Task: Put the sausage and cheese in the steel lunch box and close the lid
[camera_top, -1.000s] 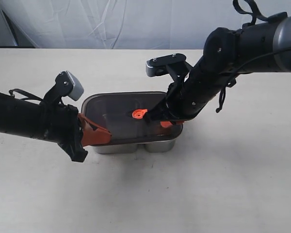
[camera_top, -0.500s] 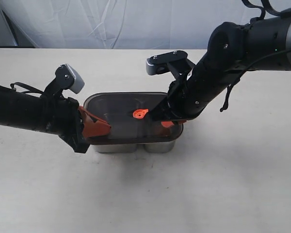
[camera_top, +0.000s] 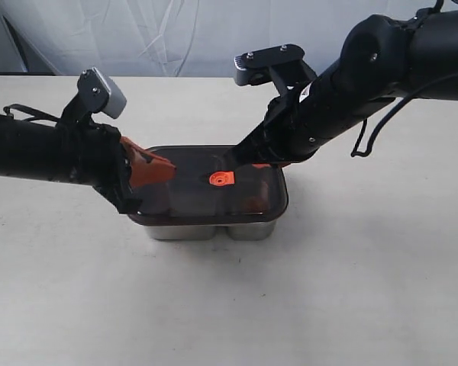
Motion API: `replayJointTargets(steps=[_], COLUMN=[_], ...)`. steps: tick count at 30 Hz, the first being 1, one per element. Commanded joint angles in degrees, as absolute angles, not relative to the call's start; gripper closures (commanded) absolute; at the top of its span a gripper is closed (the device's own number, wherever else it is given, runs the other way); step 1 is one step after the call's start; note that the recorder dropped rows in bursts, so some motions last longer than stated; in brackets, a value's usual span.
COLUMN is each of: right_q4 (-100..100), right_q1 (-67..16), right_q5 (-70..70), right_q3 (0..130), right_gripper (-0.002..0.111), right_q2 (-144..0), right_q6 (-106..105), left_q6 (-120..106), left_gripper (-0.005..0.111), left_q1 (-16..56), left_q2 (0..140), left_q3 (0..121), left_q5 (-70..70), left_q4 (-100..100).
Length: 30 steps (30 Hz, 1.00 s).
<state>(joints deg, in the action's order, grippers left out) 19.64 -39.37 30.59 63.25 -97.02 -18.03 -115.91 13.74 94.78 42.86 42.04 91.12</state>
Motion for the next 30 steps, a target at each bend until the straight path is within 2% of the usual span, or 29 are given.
replayJointTargets(steps=[1,6,12,17,23,30], right_q4=[18.49,18.49,18.7,18.7,18.7,18.09], right_q1=[-39.42,-39.42,-39.42,-39.42,-39.42,-39.42], right_q5=[30.57,30.68,30.8,31.25,31.46,33.32], right_q3=[63.03,63.03,63.03,63.03,63.03,63.03], right_gripper=[0.109,0.109,0.109,0.109,0.109,0.109], right_q2=[-96.51,-96.51,-96.51,-96.51,-96.44,-96.16], right_q6=[-17.98,-17.83,-17.83,-16.8,-15.89,-15.89], left_q6=[-116.01,-116.01,-119.12,-119.06,-118.94,-118.24], left_gripper=[0.107,0.107,0.107,0.107,0.107,0.107], left_q1=[13.82,13.82,13.82,13.82,13.82,13.82], left_q2=[93.94,93.94,94.04,94.14,97.85,101.67], left_q3=[44.26,44.84,46.74,47.67,47.67,47.67], left_q5=[35.28,19.63,18.59,11.45,16.97,12.38], left_q4=[92.12,96.98,96.93,99.12,99.24,99.95])
